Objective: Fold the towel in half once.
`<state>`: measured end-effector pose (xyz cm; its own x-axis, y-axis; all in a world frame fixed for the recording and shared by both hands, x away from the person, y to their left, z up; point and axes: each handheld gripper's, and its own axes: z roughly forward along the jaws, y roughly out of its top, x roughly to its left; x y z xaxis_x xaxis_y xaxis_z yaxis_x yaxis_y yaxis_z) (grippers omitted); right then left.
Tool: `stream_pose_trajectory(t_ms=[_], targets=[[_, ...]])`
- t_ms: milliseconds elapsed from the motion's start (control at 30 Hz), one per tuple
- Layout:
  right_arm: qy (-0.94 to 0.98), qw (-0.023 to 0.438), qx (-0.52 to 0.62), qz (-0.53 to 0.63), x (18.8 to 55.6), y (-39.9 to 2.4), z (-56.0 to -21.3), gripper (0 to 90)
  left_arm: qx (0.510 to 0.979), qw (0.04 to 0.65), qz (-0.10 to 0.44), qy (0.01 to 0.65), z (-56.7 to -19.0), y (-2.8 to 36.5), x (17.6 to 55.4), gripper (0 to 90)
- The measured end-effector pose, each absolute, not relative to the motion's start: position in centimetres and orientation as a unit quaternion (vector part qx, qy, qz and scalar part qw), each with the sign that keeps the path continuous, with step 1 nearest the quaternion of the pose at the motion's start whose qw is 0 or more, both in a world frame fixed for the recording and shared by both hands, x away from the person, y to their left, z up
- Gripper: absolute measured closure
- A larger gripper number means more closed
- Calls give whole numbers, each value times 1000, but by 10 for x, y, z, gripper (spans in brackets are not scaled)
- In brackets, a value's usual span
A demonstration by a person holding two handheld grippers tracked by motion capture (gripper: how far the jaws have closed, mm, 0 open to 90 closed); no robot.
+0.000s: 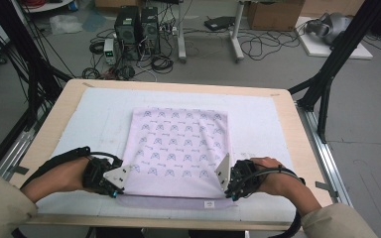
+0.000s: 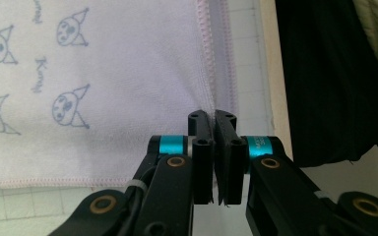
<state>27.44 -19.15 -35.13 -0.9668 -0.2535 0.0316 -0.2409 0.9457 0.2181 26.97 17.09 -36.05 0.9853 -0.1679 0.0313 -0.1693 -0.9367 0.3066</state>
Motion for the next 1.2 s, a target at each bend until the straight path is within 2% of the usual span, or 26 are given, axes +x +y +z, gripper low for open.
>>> stream_pose_trajectory(t_ms=[500,567,633,700,733,800,900,1067,1200], targets=[[-988,56,110,-97,266,-192,-382,848,986,141,-34,-87,-387,163,265,860],[-988,59,108,-96,266,-192,-387,819,985,144,-36,-85,-389,164,265,857],[-987,64,104,-104,266,-193,-389,721,984,155,-36,-82,-390,166,267,828],[-987,59,98,-116,266,-196,-388,641,981,176,-36,-68,-389,169,269,712],[-987,52,88,-123,266,-198,-387,602,981,183,-33,-64,-388,170,270,684],[-986,42,73,-141,267,-203,-383,565,978,202,-21,-54,-383,174,274,651],[-980,25,49,-191,269,-210,-375,428,971,236,-11,-43,-375,182,278,598],[-962,-40,-10,-269,273,-226,-363,219,954,299,15,-11,-363,201,285,477],[-934,-87,-61,-341,276,-242,-354,108,934,353,44,27,-356,221,292,362]])
